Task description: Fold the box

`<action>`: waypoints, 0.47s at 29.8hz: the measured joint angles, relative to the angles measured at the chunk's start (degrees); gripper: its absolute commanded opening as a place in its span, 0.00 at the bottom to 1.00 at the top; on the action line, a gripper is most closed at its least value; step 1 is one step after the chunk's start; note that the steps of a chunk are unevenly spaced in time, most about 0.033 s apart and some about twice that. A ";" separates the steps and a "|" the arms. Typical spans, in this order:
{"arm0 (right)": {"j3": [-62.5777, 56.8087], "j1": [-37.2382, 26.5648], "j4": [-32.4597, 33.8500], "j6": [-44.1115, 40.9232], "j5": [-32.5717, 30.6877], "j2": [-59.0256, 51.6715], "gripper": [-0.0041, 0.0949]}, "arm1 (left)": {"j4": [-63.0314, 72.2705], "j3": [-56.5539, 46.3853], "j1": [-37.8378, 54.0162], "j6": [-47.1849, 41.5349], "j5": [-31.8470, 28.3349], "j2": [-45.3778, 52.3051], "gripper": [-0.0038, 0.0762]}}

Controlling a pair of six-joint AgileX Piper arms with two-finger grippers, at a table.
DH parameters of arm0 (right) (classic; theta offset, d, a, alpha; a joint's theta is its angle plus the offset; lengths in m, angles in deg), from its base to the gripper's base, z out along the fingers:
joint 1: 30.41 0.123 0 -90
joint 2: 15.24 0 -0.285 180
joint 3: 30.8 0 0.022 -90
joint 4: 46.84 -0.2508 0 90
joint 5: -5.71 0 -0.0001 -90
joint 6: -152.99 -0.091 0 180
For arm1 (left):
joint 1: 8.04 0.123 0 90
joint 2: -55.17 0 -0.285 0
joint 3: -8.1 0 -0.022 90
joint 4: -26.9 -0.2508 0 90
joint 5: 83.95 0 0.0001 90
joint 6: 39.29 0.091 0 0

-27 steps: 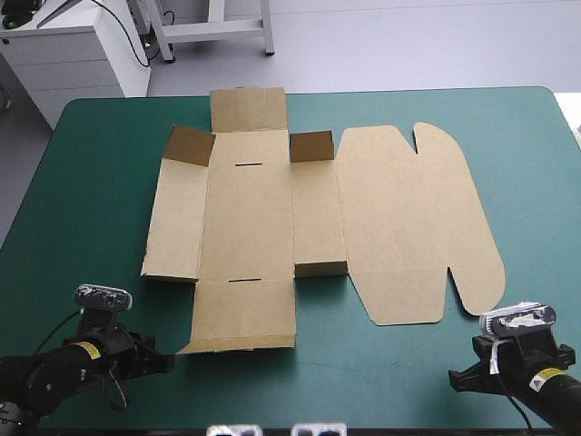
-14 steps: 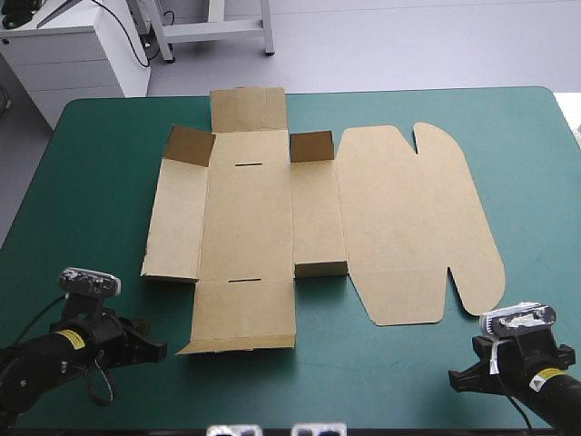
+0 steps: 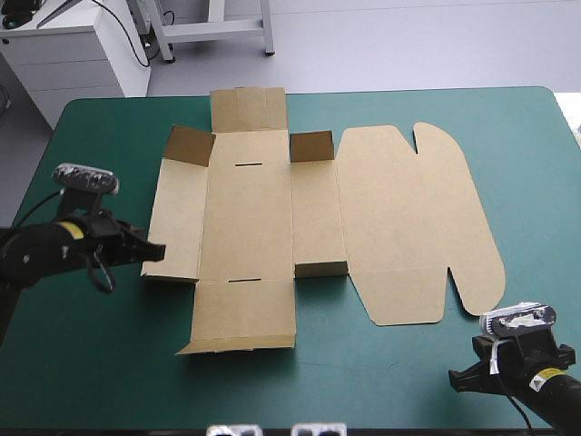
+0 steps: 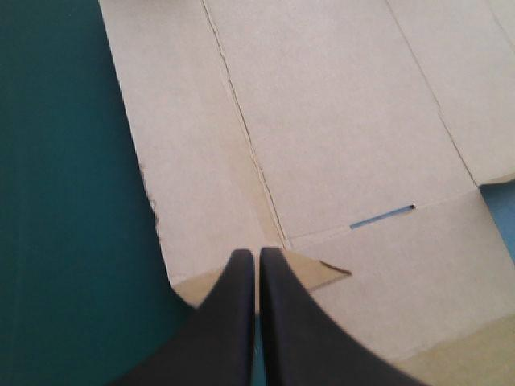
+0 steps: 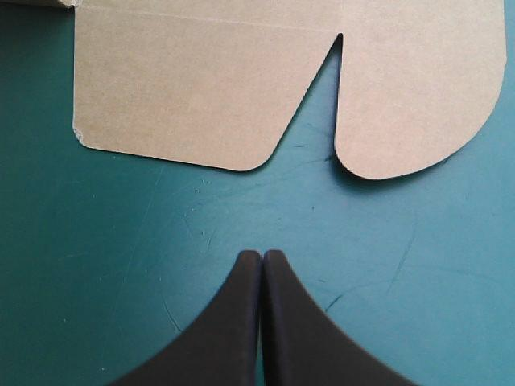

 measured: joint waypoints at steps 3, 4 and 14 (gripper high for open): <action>0.00 0.00 0.00 0.00 0.00 0.00 0.02 | -0.15 4.54 0.00 0.84 0.23 -7.47 0.07; 0.00 0.00 0.00 0.00 0.00 0.00 0.02 | -0.21 5.74 0.00 1.07 0.48 -9.40 0.07; 0.00 0.00 0.00 0.05 0.00 0.00 0.02 | 7.06 16.17 4.78 6.33 6.68 -23.72 0.07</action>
